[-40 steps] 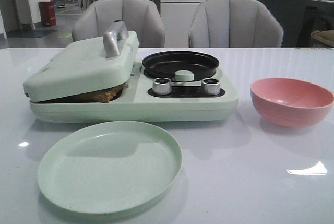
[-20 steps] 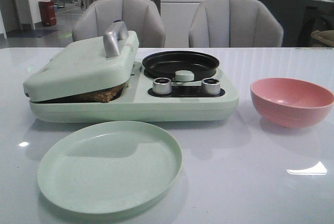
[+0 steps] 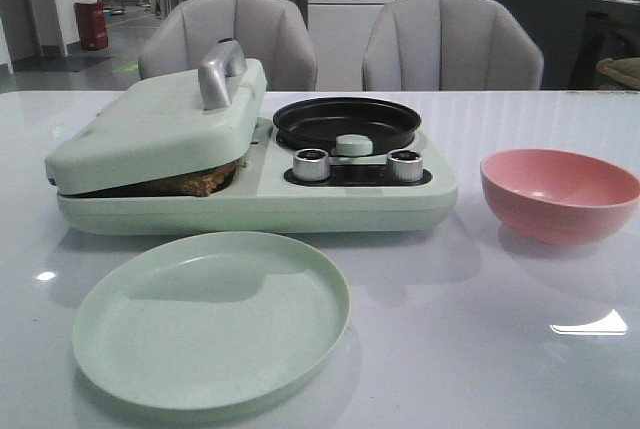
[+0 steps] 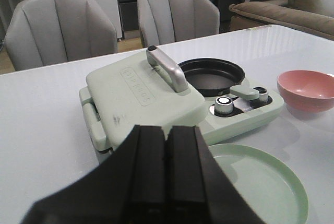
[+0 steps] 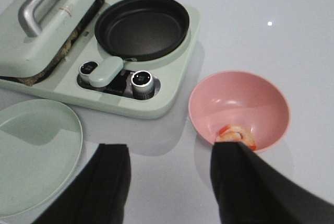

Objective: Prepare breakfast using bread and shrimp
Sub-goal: 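Release the lid handle and raise the left gripper away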

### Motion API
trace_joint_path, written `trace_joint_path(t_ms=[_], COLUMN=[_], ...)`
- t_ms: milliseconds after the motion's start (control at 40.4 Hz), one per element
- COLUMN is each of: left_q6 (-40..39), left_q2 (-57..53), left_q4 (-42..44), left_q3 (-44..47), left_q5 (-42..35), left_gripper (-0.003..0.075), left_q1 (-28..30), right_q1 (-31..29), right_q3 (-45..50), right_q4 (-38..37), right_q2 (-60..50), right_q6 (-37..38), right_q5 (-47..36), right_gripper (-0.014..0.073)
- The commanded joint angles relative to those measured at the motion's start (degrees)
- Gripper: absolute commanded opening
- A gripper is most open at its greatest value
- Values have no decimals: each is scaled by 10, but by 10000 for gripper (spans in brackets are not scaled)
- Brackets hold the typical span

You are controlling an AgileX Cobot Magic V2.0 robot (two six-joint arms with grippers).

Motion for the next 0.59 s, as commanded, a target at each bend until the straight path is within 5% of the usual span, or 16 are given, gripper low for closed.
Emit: trace_joint_path(t_ms=[0, 569], left_q6=[-5, -5], left_q2=[5, 5], left_q4=[-11, -11], left_q3=[-16, -16], left_q5=[-47, -47], left_gripper=[32, 32], left_q1=[-4, -4], right_q1=[-18, -209], right_q3=[-53, -173], right_q4=[5, 42], right_q2=[47, 285], right_q6=[-3, -41], right_q5=[-12, 34], right_gripper=[459, 459])
